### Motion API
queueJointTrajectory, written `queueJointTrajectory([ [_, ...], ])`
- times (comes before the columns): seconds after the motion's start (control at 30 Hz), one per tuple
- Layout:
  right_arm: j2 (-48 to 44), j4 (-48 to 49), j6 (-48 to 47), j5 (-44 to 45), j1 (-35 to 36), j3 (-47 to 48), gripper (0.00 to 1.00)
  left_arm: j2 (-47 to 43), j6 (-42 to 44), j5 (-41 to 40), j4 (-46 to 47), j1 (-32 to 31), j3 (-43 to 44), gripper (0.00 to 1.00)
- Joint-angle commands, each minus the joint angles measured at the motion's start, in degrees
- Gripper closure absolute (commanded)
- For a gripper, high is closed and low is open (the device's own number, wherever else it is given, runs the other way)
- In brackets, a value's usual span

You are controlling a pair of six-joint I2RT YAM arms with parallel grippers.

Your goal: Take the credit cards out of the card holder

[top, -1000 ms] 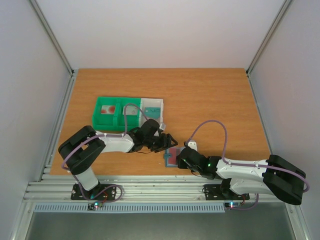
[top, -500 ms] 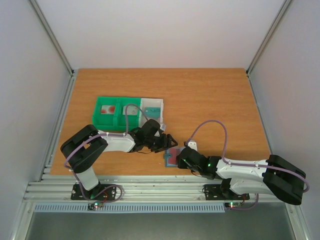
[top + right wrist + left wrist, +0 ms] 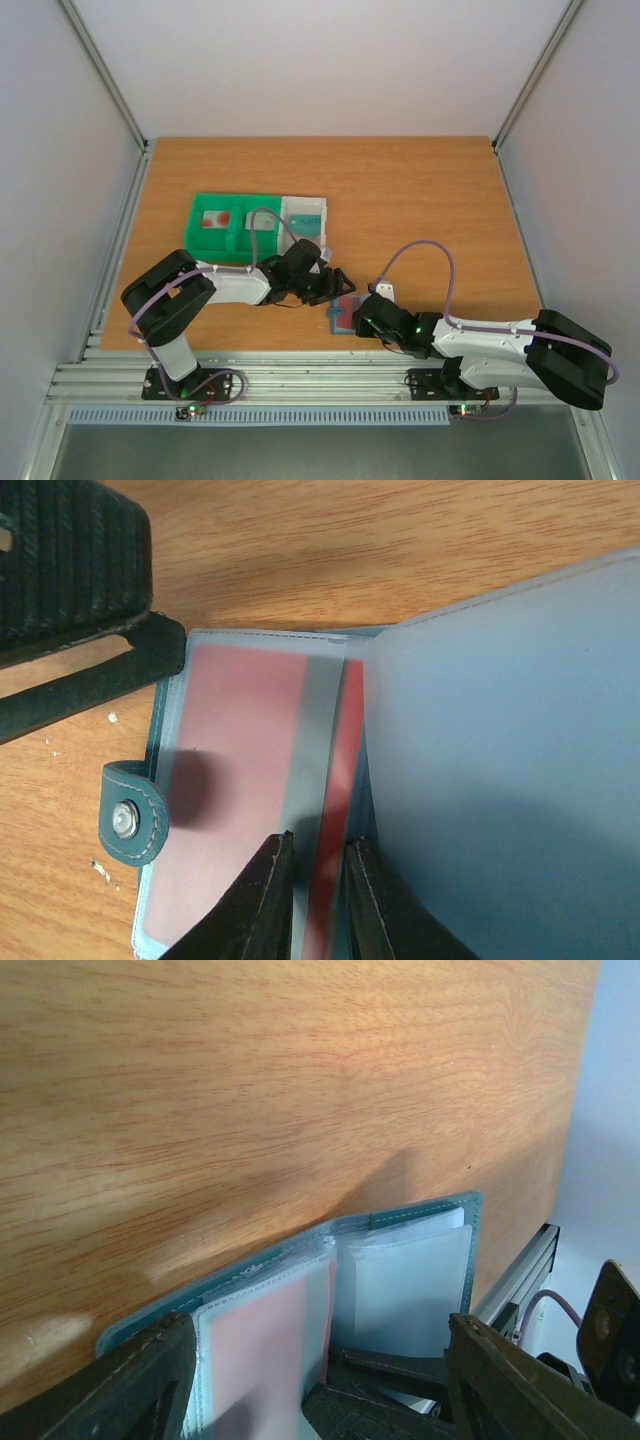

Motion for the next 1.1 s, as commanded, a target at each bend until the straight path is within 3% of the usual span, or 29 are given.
queueJointTrajectory([
  [0.0, 1.63, -4.19, 0.57, -0.26, -0.09, -0.65, 0.82, -0.61, -0.22, -0.76, -1.97, -0.91, -0.74, 0.31],
  [1.07, 2.28, -4.55, 0.31, -0.17, -0.09, -0.17, 0.82, -4.45, 0.92, -1.47, -4.78, -1.61, 0.53, 0.31],
])
